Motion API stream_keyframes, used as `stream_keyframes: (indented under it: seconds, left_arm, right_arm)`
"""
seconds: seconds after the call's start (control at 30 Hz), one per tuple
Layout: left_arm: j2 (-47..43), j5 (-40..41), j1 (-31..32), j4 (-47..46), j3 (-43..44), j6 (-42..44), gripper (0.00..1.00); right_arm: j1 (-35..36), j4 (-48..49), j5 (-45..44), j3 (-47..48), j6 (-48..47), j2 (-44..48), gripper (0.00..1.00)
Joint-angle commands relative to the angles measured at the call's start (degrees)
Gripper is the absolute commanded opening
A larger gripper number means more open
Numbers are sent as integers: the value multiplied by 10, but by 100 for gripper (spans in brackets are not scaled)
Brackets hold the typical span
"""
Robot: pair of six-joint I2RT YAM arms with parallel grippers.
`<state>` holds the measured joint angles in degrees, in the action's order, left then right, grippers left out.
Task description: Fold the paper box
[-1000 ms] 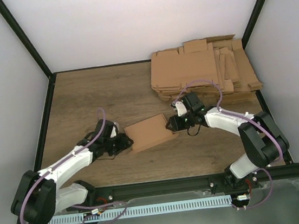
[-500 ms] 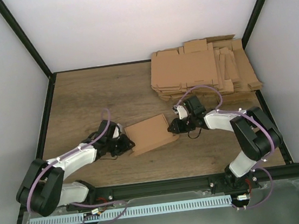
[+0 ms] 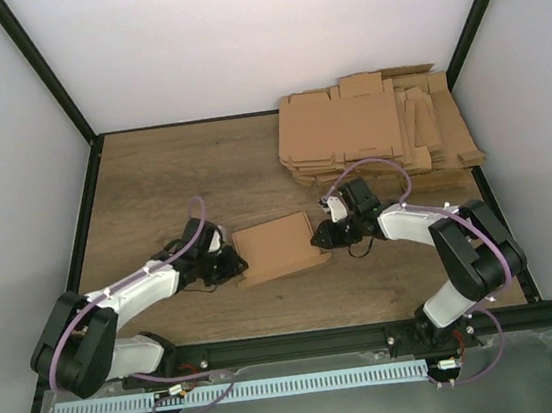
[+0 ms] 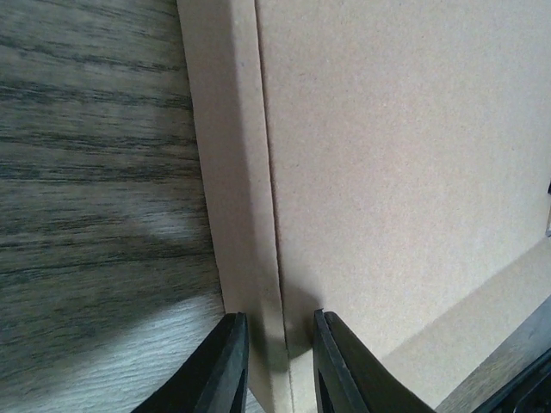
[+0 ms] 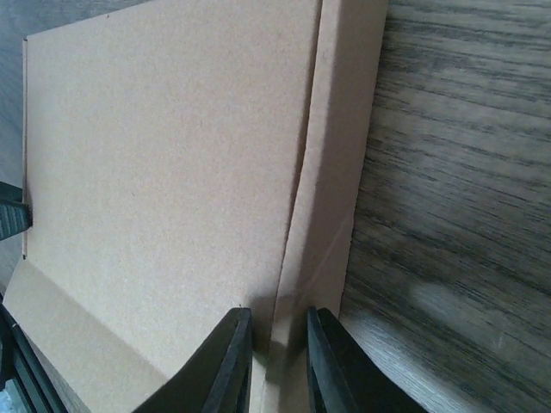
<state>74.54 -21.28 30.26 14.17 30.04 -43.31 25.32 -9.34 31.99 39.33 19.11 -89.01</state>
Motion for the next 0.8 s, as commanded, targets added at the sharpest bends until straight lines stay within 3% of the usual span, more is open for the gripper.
stream_keyframes:
  seconds: [0.0,0.17,0.4,0.53,0.77]
  left_arm:
    - [28,-14,0,-11,2,13,24]
    - [75,-26,1,-25,1,29,19]
    - [83,5,1,21,59,83,25]
    - [79,20,1,29,82,95,35]
    - [9,61,1,33,70,92,64]
  right_arm:
    - [6,-20,-4,3,6,-11,19]
    - [28,-2,-16,-15,19,-31,19]
    - [37,-5,-19,-33,44,19,20]
    - [38,-13,-20,-45,65,59,21]
    - [39,-24,-33,-72,87,118,30]
